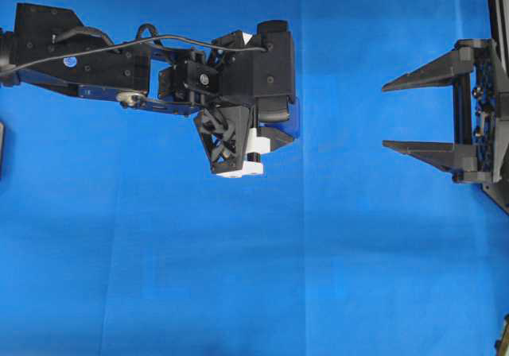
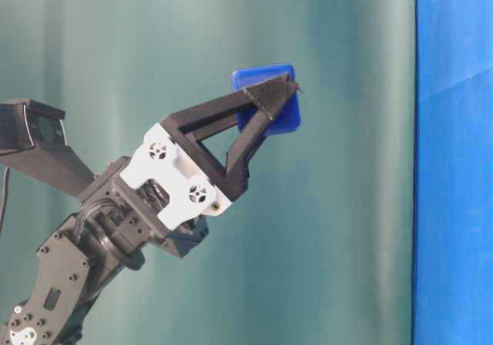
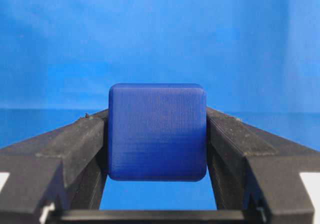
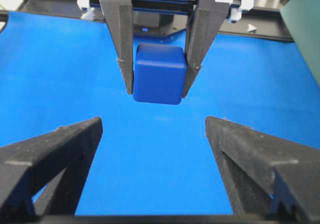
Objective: Handover the blue block to the right arm after grasping it with the left arm, then place it in the designated position.
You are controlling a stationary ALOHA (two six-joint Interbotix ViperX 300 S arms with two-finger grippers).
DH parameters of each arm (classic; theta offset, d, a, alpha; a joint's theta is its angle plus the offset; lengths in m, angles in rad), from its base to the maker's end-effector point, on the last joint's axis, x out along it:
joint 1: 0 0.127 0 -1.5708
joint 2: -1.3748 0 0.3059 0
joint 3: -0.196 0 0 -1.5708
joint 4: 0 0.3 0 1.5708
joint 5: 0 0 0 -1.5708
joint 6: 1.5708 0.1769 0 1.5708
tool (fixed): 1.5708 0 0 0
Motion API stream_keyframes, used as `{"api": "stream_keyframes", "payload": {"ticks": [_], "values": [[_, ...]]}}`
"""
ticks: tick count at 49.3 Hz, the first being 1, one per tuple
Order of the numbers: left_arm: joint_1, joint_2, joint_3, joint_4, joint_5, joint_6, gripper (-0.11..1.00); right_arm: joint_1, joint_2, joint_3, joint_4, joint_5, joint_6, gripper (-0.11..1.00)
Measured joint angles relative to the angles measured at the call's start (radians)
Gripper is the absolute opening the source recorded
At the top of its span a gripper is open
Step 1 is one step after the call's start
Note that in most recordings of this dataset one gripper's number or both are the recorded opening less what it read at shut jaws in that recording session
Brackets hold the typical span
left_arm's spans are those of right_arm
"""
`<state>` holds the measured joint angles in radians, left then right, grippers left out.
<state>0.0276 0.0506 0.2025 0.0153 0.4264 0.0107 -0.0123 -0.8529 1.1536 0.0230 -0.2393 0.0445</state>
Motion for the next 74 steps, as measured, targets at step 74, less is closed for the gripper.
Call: {"api": "stream_keyframes", "payload": {"ticks": [74], "values": [[-0.018,-0.368,0.515,0.000,-0.750,-0.014,0.49,0.002,0.000,0.000,0.000,0.002,0.000,0.97]]}}
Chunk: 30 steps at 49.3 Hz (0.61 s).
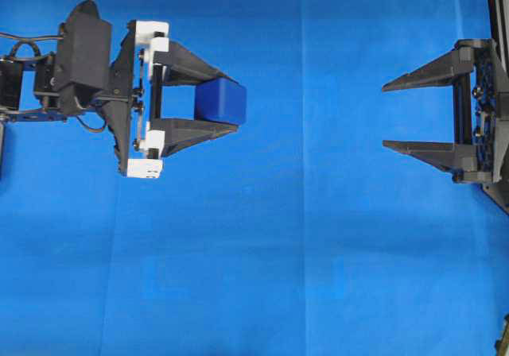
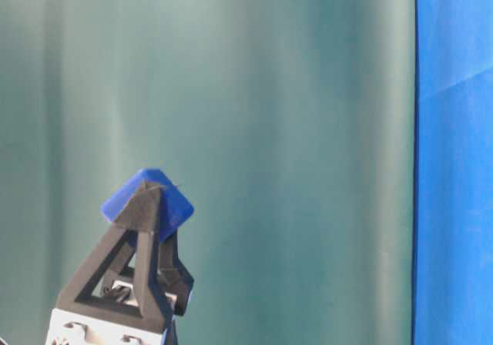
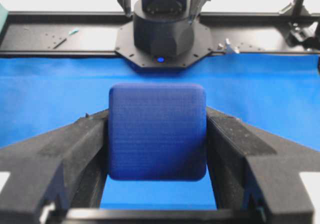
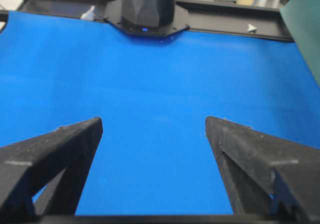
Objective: Handover the blue block to the right arm after grasping it with the left arm, then place it in the designated position.
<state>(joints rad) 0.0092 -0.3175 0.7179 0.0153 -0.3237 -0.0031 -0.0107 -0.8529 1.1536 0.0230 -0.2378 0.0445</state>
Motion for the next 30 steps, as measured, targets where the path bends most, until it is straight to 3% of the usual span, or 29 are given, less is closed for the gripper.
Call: {"api": "stream_keyframes", "payload": {"ticks": [30], "values": [[-0.002,0.000,0.005,-0.003,-0.005,-0.021,0.49,-0.002,0.000,0.000,0.000,-0.002,0.000,0.97]]}}
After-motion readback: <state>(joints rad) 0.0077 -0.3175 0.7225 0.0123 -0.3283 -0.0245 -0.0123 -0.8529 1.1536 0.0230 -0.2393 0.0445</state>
